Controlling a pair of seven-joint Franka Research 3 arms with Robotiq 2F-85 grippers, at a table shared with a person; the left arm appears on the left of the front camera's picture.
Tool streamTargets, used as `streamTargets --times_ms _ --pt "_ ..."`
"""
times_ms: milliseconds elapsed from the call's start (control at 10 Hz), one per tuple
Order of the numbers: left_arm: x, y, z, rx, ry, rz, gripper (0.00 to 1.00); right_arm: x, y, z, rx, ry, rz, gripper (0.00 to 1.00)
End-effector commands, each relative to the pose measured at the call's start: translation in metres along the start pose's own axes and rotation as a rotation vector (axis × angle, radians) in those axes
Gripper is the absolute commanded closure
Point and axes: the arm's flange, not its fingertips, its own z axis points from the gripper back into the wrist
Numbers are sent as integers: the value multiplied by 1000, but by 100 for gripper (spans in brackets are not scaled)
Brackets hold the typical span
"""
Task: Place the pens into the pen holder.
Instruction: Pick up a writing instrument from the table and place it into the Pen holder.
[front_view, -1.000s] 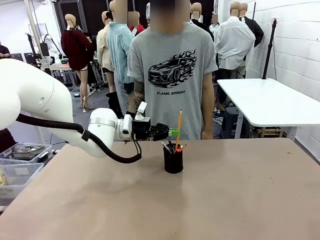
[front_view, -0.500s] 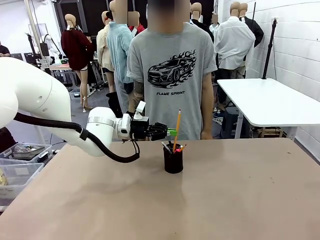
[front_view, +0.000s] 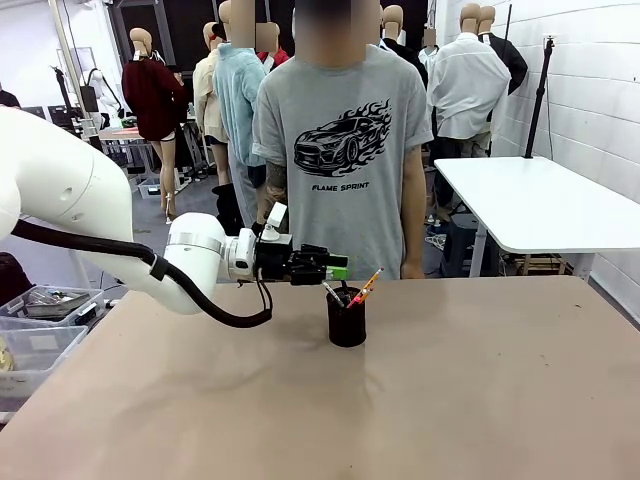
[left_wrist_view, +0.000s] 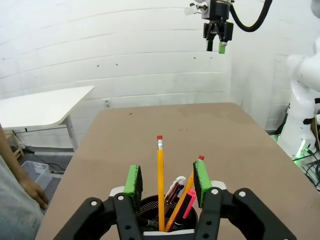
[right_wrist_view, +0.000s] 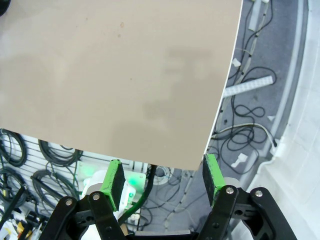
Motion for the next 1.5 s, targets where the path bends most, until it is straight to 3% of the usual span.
streamTargets --times_ms 0,300,600,900,1000,1200,1400 --pt "19 -11 13 40 28 -48 44 1 -2 0 -20 14 0 21" --pt "84 -16 62 78 226 24 44 1 -2 0 -20 14 0 21" --pt "131 -14 128 325 692 446 44 1 -2 0 -20 14 0 21" --pt "159 -40 183 537 1000 683 44 1 -2 0 -20 14 0 21" --pt "165 -50 206 625 1069 759 34 1 -2 0 -20 14 0 21" --pt "178 -88 254 694 1070 884 0 1 -2 0 -20 14 0 21" --pt "180 -132 307 747 977 892 0 1 -2 0 -20 14 0 21"
